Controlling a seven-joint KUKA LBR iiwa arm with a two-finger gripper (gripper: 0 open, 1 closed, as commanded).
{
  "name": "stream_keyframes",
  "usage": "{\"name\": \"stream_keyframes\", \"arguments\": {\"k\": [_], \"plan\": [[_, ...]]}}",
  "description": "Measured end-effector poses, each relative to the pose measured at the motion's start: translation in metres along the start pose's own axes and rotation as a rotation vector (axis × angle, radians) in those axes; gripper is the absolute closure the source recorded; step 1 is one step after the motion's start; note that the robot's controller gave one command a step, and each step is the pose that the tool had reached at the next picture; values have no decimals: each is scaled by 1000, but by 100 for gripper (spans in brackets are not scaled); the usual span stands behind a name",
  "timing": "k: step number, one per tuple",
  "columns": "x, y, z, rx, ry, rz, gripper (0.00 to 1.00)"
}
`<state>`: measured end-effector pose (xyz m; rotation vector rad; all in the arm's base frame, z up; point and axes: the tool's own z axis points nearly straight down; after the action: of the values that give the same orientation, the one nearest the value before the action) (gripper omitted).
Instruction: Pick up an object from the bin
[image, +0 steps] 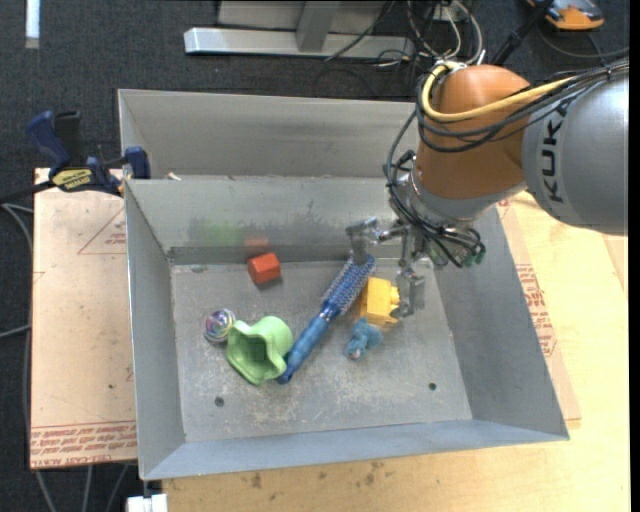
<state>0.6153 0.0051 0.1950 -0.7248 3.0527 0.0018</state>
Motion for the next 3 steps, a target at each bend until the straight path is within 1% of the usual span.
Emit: {"name": "stream_keyframes", "arguments": {"k": [1, 2, 3], "plan": [[-12, -6, 102, -3, 3, 29, 0], [-10, -5, 122, 3, -5, -56, 0], [-13, -7, 116, 7, -13, -55, 100]]}}
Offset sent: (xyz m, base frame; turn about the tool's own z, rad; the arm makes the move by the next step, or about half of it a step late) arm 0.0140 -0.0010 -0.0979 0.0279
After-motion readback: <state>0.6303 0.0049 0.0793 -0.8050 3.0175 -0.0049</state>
